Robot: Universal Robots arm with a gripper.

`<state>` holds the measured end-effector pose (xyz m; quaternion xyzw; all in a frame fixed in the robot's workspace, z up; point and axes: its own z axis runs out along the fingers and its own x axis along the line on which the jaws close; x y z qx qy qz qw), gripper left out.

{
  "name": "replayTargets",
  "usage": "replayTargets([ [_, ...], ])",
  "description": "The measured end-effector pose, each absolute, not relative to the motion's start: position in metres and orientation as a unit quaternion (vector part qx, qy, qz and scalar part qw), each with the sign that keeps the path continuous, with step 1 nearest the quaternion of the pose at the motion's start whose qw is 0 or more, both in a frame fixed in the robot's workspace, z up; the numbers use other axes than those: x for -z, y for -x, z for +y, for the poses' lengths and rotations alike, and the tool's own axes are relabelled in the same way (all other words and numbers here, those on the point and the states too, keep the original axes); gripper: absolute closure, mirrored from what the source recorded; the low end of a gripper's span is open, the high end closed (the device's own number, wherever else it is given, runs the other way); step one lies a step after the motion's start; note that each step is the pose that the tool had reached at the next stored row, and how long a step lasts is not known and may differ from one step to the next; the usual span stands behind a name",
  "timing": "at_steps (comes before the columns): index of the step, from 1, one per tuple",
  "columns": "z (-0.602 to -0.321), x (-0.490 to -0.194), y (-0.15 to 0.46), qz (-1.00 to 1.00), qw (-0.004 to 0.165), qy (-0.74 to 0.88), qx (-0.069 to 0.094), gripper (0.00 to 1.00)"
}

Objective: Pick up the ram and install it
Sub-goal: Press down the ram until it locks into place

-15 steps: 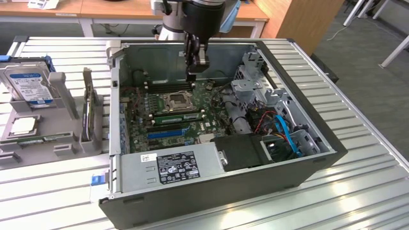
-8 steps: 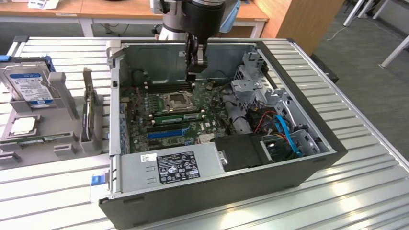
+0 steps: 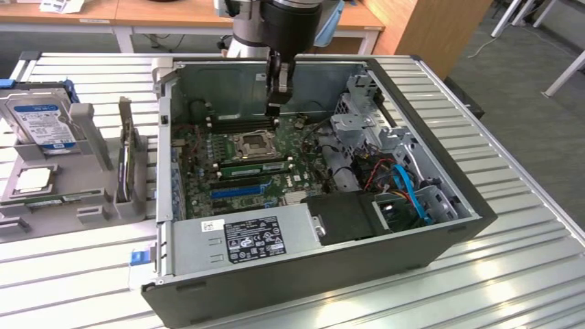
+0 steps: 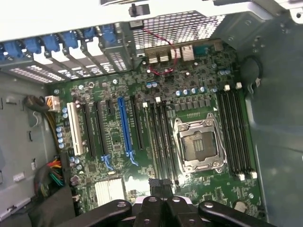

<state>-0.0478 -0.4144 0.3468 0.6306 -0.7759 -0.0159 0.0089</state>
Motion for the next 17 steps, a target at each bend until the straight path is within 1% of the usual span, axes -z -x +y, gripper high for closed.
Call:
replayTargets([
  [17,-0.4144,-0.3466,0.0479,-0.828,0.007,-0.56,0.017,0.9],
])
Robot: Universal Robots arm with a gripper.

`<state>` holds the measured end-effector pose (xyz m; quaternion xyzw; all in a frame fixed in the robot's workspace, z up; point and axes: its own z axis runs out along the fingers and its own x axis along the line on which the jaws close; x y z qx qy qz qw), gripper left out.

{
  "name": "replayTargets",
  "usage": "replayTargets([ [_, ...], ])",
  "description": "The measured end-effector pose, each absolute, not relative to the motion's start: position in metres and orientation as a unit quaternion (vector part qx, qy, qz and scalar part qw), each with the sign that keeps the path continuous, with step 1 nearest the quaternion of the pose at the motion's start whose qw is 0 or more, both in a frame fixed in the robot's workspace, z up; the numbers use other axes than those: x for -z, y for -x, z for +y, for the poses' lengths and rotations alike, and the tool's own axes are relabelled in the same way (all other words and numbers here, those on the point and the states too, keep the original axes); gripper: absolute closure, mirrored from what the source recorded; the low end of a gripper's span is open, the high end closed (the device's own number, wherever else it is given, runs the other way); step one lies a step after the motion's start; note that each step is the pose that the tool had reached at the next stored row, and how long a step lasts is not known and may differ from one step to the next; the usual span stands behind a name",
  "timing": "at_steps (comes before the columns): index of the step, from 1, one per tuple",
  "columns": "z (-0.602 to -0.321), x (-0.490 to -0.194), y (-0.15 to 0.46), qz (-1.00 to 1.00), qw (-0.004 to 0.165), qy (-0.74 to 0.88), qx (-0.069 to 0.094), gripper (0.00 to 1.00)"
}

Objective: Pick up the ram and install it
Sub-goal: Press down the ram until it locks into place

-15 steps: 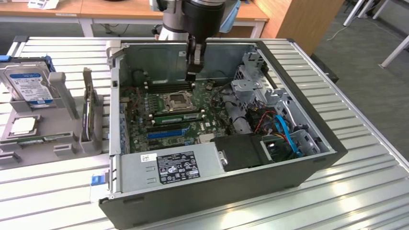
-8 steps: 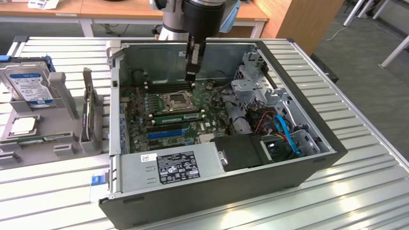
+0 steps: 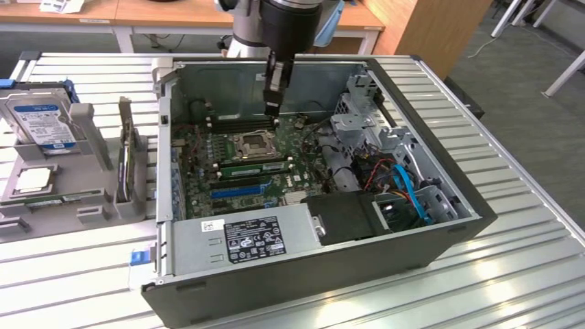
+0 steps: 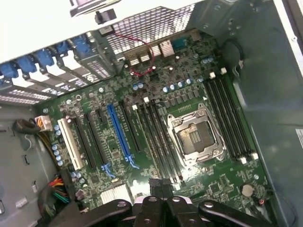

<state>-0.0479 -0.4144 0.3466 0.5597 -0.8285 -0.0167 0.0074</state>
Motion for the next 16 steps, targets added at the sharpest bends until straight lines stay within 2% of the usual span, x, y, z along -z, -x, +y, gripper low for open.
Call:
replayTargets([
  [16,-0.4144,-0.3462,0.0482,-0.879,0.006,-0.476,0.017,0.9],
])
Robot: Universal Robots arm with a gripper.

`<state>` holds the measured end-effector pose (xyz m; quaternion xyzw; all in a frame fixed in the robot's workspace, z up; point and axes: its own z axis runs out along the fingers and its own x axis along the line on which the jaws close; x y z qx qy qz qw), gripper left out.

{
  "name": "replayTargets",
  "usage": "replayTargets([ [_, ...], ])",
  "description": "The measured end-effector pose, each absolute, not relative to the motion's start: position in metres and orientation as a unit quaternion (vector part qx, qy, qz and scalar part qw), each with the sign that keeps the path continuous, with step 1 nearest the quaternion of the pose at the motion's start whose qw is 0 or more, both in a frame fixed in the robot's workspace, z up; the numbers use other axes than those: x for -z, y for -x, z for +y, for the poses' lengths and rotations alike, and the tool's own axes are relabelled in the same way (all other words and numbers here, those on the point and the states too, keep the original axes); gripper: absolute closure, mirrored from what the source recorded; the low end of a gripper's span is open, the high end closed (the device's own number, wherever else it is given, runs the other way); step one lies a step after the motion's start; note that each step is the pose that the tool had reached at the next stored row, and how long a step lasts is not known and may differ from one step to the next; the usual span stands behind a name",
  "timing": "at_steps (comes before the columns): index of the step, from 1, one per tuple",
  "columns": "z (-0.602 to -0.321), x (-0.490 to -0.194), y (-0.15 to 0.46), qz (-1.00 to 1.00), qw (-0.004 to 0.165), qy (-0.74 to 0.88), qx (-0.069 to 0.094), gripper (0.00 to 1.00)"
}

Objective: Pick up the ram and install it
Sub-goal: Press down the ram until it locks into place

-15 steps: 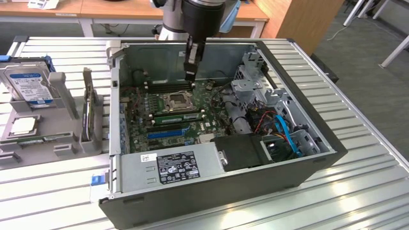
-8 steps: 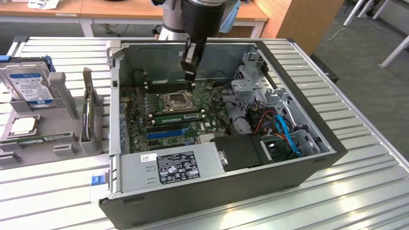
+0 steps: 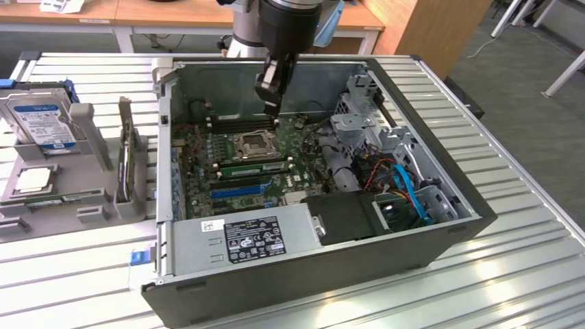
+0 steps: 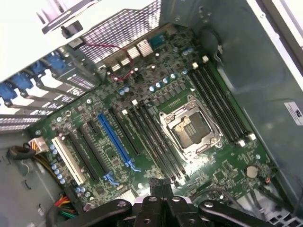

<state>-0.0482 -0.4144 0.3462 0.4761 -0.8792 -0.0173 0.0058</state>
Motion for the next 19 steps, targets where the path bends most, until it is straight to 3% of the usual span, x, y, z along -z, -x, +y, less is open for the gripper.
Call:
replayTargets([
  [19,-0.4144,-0.3455,0.0482,-0.935,0.003,-0.355,0.018,0.9],
])
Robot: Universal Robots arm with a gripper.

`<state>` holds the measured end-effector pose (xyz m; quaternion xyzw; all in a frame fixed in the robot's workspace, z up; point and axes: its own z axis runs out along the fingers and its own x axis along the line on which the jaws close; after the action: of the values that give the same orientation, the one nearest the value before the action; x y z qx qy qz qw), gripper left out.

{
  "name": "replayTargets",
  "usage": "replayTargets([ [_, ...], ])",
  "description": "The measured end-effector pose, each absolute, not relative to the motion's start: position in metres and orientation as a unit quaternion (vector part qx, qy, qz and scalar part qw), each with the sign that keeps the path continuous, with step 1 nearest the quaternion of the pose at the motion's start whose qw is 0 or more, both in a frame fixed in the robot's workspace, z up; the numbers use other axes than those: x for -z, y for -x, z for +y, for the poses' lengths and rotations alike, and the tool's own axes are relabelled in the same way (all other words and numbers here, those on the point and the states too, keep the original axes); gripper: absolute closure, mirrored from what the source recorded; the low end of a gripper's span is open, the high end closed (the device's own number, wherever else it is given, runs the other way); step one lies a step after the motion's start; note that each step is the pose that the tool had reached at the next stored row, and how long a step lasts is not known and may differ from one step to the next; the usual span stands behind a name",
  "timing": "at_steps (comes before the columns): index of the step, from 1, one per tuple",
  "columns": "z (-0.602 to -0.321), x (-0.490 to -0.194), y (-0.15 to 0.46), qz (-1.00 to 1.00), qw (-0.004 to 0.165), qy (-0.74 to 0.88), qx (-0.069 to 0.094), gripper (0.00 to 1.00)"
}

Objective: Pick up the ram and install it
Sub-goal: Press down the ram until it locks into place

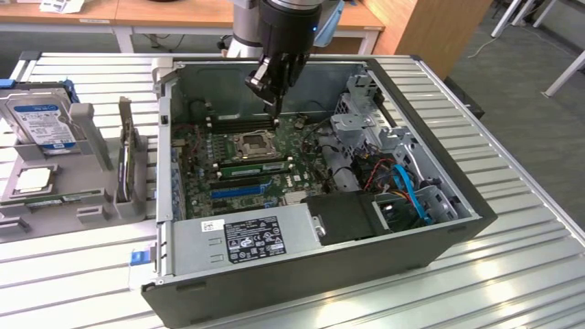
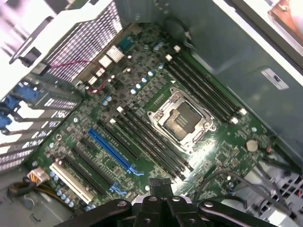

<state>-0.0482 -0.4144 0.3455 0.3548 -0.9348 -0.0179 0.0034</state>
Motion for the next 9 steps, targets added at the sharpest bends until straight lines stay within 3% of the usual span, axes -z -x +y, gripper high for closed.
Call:
replayTargets([
  [9,-0.4144,-0.345,0.0482,-0.957,0.002,-0.289,0.018,0.9],
])
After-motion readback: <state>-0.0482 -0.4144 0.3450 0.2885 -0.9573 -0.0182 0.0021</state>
